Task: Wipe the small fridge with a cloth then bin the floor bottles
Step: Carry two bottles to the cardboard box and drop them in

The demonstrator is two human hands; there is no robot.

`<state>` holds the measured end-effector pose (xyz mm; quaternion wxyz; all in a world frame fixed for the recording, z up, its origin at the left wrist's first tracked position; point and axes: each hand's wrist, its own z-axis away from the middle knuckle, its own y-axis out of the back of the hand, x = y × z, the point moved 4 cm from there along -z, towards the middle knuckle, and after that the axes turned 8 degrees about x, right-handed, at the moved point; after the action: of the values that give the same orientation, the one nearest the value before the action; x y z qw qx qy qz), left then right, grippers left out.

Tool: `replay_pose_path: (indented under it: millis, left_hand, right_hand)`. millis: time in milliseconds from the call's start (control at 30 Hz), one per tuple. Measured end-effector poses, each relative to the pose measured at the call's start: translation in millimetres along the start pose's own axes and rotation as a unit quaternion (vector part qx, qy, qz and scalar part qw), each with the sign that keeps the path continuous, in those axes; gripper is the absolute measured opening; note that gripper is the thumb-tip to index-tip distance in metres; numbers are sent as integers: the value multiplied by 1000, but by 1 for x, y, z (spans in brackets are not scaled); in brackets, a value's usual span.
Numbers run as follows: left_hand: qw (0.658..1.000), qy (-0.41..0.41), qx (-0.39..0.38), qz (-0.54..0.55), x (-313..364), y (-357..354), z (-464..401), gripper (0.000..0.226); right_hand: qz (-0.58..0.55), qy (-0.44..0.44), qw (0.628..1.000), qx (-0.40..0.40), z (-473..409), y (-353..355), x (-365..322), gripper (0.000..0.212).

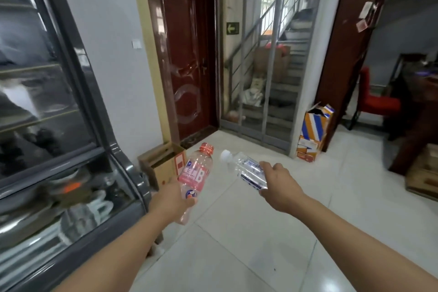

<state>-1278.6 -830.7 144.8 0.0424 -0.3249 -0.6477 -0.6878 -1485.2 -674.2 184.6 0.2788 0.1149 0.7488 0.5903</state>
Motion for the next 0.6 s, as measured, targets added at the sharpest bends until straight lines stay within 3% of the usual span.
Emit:
replay_pose_path:
  millis: [267,600]
  left_hand:
    - [998,52,15,10,69,-65,-149,66]
    - [991,126,36,-25,119,-110,-310,55]
  right_hand:
    - [-12,48,998,-25,-191,-19,73,59]
    - [-24,110,991,-65,-402,-46,112,63]
